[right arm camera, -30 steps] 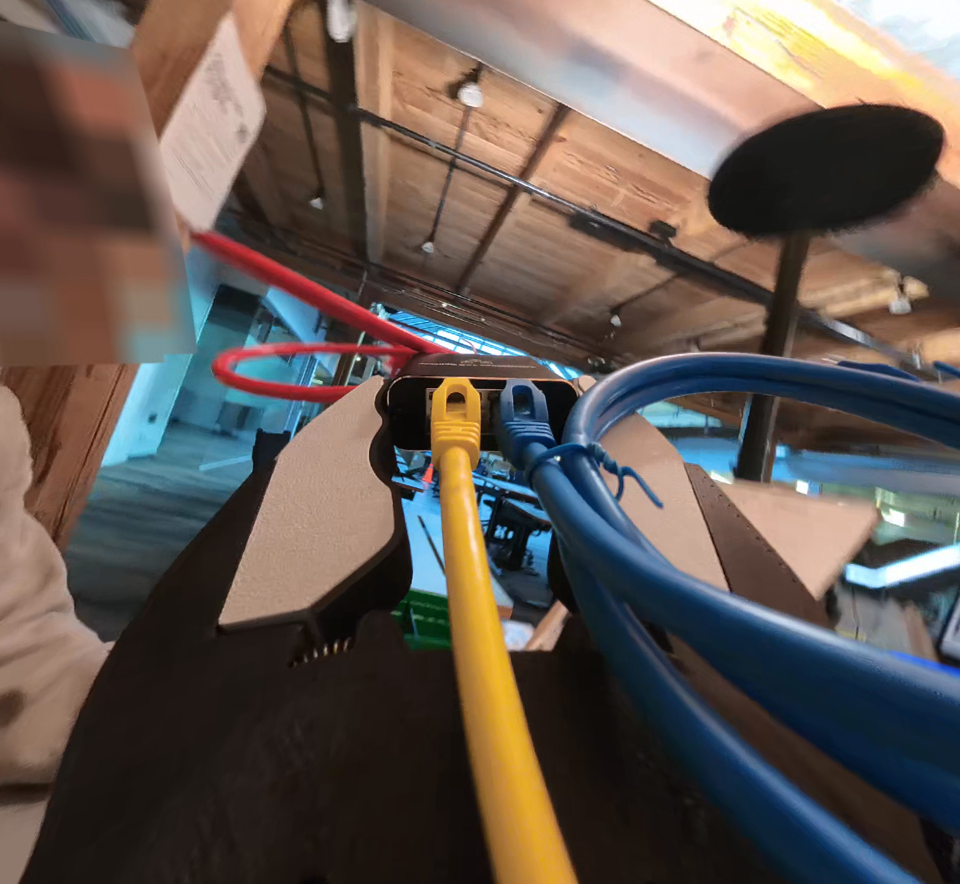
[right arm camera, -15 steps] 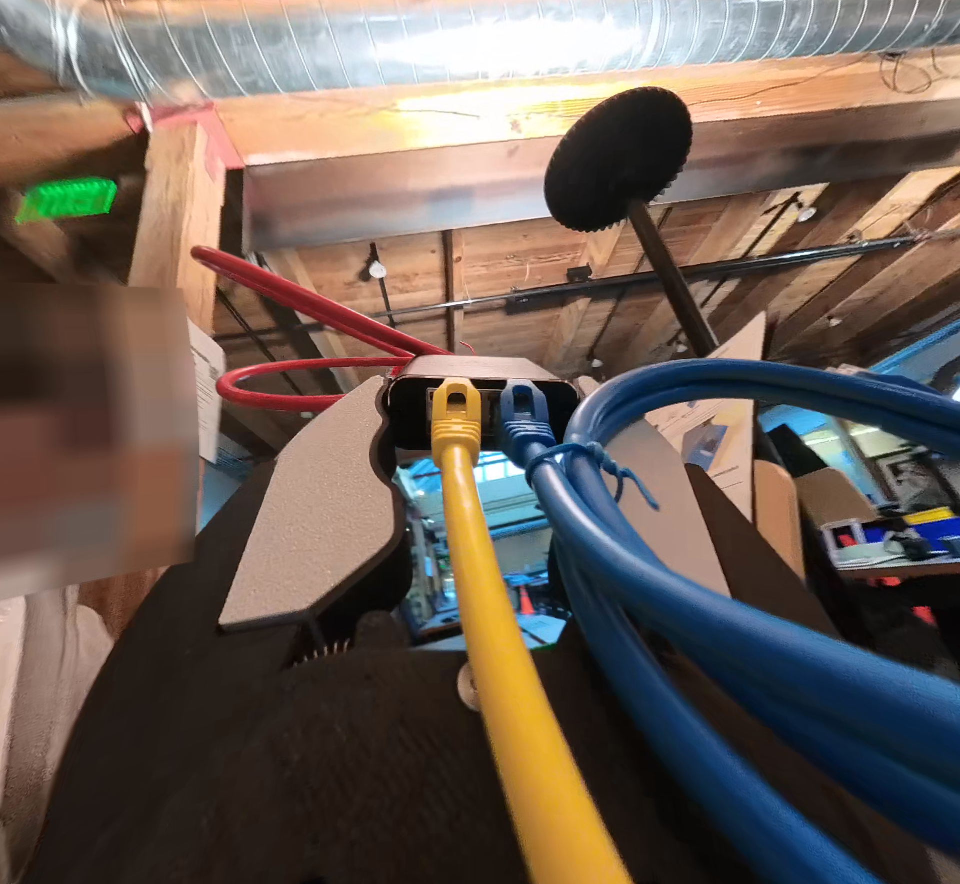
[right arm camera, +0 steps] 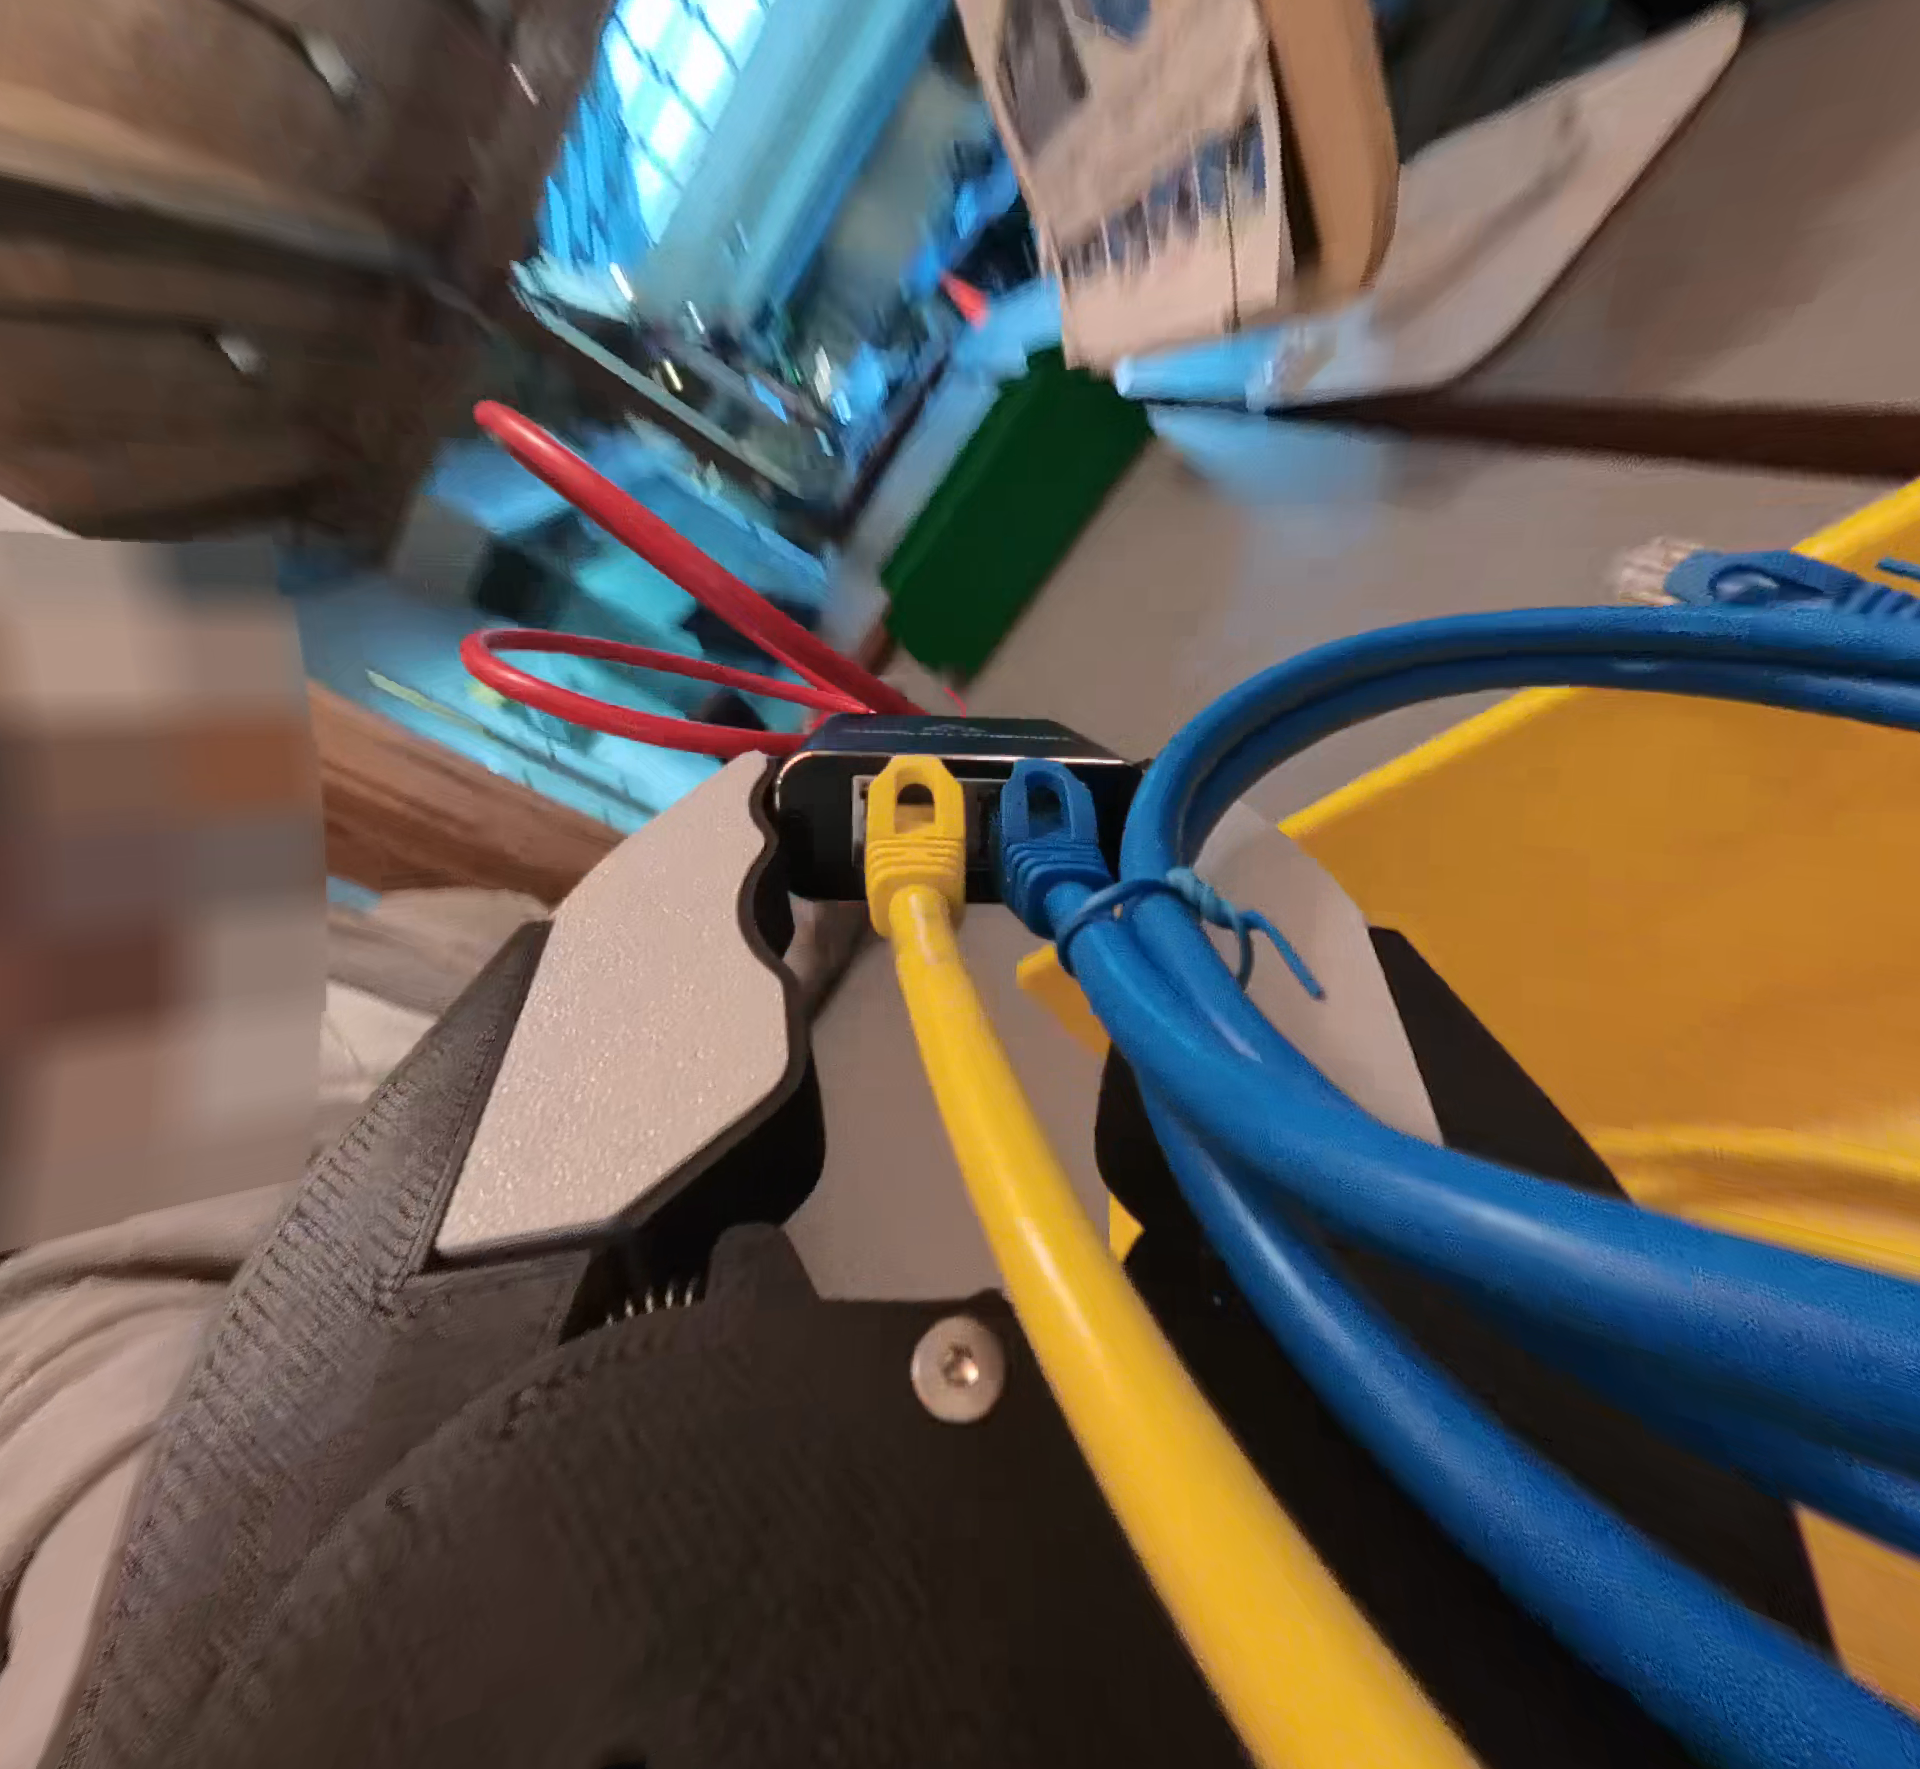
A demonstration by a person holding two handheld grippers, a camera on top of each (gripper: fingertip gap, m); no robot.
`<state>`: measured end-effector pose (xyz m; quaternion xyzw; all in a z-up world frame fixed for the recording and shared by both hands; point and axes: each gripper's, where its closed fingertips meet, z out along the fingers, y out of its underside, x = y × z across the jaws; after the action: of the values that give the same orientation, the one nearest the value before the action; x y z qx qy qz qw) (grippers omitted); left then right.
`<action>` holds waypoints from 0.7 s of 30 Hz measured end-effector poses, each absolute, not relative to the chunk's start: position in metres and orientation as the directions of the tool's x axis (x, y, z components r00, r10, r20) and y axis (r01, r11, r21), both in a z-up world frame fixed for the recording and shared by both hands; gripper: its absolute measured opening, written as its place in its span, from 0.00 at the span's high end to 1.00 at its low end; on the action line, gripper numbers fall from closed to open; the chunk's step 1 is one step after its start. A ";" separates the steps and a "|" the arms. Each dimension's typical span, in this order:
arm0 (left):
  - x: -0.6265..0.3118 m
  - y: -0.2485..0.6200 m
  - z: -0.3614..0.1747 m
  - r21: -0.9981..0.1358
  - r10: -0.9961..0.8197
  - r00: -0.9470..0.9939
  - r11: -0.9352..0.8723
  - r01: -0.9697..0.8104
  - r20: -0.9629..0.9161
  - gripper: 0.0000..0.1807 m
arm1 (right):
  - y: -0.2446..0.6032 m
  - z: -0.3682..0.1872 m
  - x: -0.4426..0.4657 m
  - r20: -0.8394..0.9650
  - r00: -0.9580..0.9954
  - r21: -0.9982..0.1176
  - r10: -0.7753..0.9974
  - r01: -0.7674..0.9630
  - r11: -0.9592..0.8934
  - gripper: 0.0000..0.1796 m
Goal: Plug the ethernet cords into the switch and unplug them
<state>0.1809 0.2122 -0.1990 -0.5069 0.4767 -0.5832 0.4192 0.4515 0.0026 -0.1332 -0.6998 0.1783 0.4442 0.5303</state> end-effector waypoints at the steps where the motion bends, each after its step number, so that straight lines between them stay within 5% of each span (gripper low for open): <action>1: 0.181 0.211 -0.199 -0.982 -0.973 -0.137 -0.188 0.005 0.185 0.67 | -0.002 -0.137 0.449 -0.806 0.562 -0.578 0.186 -0.682 -0.448 0.64; 9: 0.180 0.206 -0.198 -0.989 -0.979 -0.146 -0.147 0.012 0.144 0.68 | -0.050 -0.155 0.458 -0.715 0.696 -0.368 -0.064 -0.452 -0.813 0.64; 14: 0.180 0.205 -0.198 -0.988 -0.977 -0.152 -0.151 0.013 0.148 0.68 | -0.093 -0.168 0.472 -0.561 0.801 -0.101 -0.209 -0.317 -0.943 0.64; 21: 0.181 0.204 -0.199 -0.989 -0.977 -0.158 -0.148 0.004 0.146 0.68 | -0.089 -0.152 0.507 -0.349 0.914 -0.145 -0.209 -0.273 -0.951 0.64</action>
<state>0.1806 0.2041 -0.1990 -0.4906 0.4957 -0.5775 0.4243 0.5066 -0.0891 -0.1524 -0.9734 0.1237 0.1671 0.0957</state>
